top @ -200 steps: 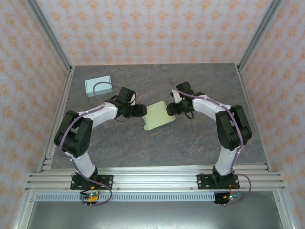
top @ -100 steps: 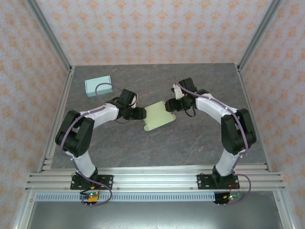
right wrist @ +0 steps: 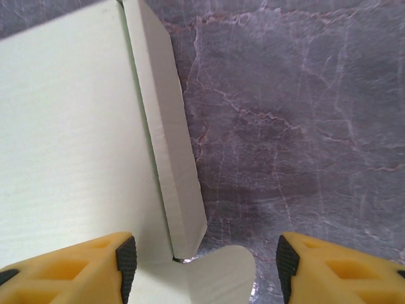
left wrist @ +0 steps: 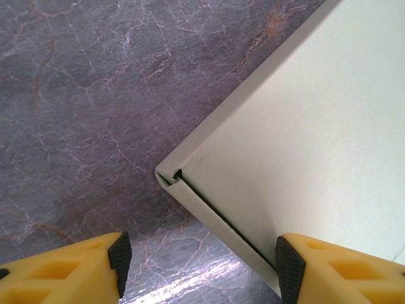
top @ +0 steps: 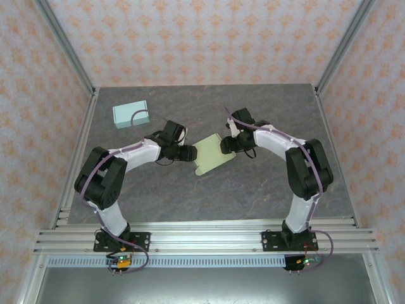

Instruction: Fold the paper box

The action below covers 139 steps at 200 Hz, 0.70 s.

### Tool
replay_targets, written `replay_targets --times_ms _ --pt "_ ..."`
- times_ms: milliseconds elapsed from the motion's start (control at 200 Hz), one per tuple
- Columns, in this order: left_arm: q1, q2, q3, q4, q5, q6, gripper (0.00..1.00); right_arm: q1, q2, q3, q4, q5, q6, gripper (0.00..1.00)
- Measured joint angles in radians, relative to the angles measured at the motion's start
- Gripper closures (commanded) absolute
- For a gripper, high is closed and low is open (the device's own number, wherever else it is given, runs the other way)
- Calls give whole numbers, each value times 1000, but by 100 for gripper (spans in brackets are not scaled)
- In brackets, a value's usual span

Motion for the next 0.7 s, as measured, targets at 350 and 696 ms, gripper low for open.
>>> replay_targets --times_ms 350,696 --pt "6 -19 50 -46 29 -51 31 -20 -169 -63 101 27 209 37" --pt "24 11 84 -67 119 -87 52 -88 -73 -72 166 -153 340 40"
